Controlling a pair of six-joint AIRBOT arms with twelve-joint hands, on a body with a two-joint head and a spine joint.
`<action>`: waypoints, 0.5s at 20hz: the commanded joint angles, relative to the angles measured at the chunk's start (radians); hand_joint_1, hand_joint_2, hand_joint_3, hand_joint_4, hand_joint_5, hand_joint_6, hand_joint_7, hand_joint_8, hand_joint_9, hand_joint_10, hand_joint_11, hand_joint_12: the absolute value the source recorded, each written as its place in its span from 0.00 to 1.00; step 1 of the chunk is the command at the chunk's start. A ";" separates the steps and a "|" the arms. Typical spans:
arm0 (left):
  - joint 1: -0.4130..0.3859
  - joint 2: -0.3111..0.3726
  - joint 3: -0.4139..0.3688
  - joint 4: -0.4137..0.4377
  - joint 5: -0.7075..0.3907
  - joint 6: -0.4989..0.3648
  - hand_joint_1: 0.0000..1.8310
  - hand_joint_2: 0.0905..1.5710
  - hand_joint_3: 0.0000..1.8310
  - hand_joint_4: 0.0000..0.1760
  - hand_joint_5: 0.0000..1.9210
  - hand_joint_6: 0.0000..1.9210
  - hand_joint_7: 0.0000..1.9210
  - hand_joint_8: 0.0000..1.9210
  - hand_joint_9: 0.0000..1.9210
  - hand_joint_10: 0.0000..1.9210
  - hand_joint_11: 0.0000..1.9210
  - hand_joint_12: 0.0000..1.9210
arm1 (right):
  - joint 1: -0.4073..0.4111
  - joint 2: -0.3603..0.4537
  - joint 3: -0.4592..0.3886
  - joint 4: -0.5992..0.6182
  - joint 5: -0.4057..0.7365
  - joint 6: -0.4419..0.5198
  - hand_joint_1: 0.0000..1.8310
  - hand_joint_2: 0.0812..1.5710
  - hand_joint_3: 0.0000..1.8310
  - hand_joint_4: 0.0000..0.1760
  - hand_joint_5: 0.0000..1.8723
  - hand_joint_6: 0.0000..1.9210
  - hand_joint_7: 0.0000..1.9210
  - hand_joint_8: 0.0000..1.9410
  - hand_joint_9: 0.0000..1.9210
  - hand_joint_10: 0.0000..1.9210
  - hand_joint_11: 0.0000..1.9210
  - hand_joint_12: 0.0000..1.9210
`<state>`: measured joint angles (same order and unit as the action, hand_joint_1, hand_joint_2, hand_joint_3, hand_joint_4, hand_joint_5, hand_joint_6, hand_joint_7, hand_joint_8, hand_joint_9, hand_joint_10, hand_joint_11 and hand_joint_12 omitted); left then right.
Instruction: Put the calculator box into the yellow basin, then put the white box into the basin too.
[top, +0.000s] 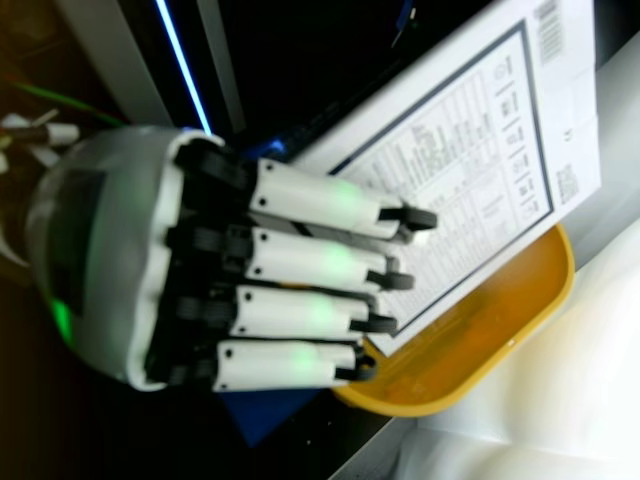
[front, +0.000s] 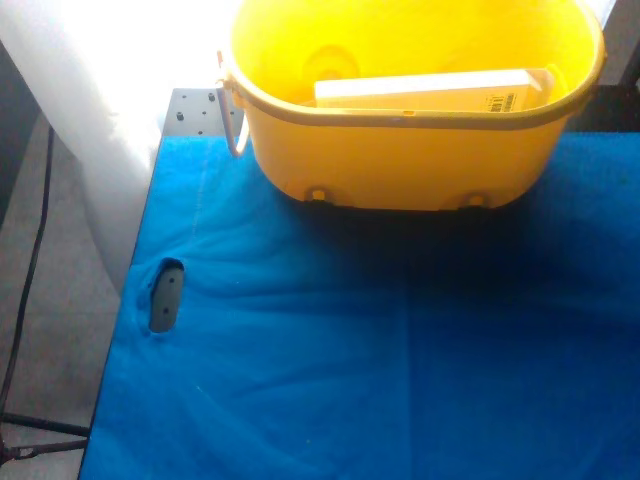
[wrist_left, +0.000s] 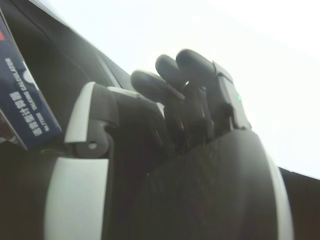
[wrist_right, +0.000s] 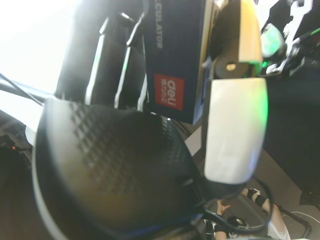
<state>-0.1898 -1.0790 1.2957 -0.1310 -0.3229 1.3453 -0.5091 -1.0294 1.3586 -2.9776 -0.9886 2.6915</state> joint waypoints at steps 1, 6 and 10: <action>-0.027 0.007 -0.005 0.016 -0.112 0.000 0.64 0.79 0.00 0.00 0.42 0.63 0.34 0.84 0.30 0.80 0.24 0.94 | 0.015 -0.002 0.003 -0.034 -0.118 0.007 0.81 0.66 0.00 0.00 0.52 0.47 0.56 0.42 0.57 0.45 0.45 0.73; -0.083 0.036 -0.046 0.062 -0.108 0.002 0.66 0.78 0.00 0.00 0.41 0.57 0.38 0.85 0.36 0.86 0.32 0.96 | 0.035 -0.010 -0.002 -0.034 -0.030 -0.098 0.76 0.66 0.00 0.00 0.50 0.50 0.58 0.39 0.54 0.54 0.49 0.62; -0.090 0.068 -0.067 0.068 -0.107 0.002 0.66 0.78 0.00 0.00 0.41 0.57 0.38 0.85 0.36 0.86 0.32 0.96 | 0.049 -0.002 -0.040 -0.034 0.024 -0.248 0.76 0.66 0.00 0.00 0.50 0.50 0.58 0.39 0.54 0.54 0.49 0.61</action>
<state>-0.2604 -1.0142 1.2324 -0.0719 -0.3141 1.3449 -0.4763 -1.0389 1.3174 -2.9776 -0.8356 2.4401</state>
